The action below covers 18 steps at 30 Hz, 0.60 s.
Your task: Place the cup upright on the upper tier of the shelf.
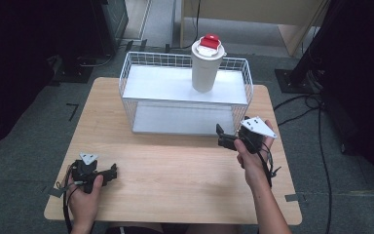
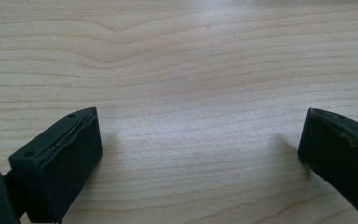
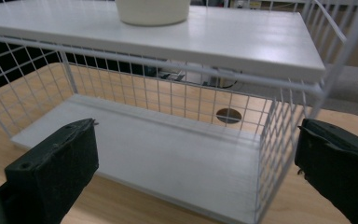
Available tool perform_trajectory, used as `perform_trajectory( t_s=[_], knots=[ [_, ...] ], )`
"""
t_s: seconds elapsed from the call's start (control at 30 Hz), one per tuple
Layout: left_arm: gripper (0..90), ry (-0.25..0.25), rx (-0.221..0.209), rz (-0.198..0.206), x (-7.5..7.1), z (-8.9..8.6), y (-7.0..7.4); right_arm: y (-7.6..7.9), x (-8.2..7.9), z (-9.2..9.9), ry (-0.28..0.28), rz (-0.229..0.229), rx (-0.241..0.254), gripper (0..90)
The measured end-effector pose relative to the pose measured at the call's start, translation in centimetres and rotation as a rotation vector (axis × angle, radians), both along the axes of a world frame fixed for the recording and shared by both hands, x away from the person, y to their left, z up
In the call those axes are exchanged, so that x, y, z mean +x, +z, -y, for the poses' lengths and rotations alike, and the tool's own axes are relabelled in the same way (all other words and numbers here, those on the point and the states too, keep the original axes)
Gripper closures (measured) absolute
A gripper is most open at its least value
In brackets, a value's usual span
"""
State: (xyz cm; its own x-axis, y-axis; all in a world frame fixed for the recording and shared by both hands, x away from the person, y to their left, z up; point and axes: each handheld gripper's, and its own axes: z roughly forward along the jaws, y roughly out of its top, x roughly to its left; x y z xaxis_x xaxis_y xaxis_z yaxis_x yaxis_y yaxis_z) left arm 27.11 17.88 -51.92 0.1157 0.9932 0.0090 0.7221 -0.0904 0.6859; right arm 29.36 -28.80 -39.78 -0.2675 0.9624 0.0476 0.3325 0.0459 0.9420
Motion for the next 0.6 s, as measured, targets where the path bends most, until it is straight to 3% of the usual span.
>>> perform_trajectory(
  t_s=[0.6],
  knots=[
    [0.0, -0.002, 0.002, -0.003, 0.0, 0.0, 0.0, -4.9, -3.7, 3.4, -0.049, -0.068, -0.005, 0.0]
  ],
)
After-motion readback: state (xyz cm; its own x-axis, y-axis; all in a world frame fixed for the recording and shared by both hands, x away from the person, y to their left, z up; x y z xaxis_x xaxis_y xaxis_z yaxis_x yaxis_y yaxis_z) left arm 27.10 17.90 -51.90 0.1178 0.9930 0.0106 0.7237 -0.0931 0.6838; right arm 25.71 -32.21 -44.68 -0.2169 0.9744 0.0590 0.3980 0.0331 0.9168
